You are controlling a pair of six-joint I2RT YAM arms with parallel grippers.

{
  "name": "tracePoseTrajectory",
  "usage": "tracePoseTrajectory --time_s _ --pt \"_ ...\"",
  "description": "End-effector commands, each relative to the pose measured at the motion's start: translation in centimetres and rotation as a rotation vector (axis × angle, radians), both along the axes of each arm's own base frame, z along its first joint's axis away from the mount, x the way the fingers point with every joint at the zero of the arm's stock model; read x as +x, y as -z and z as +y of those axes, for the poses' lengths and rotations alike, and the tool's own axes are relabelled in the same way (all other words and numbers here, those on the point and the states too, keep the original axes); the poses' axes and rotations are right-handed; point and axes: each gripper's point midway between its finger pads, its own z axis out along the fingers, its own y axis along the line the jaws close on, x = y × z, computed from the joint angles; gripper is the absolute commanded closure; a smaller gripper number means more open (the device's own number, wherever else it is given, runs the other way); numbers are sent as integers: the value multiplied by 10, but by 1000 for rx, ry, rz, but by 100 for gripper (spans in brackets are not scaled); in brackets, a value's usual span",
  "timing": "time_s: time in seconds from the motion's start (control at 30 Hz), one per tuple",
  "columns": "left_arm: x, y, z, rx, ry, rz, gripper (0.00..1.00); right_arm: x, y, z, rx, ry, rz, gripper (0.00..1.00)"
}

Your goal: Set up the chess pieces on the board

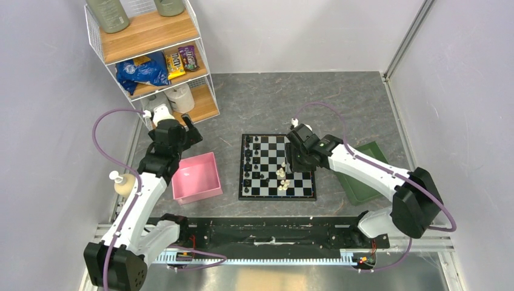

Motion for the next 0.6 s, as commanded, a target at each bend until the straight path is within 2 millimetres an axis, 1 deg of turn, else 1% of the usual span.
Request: tracePoseTrajectory --time_s 0.0,0.17,0.37,0.47,0.57 --pt "3 -22 10 46 -26 -69 0 11 -11 25 25 -26 -45 43" --pt "3 -27 15 58 -46 -91 0 1 -7 36 13 -54 -37 45" --pt "4 -30 12 52 -34 -95 0 -12 4 43 -3 -71 -16 47" --pt "0 -31 17 65 -54 -93 0 -11 8 45 -17 -69 -18 47" --pt "-2 -31 20 70 -68 -101 0 -5 4 46 -26 -66 -44 46"
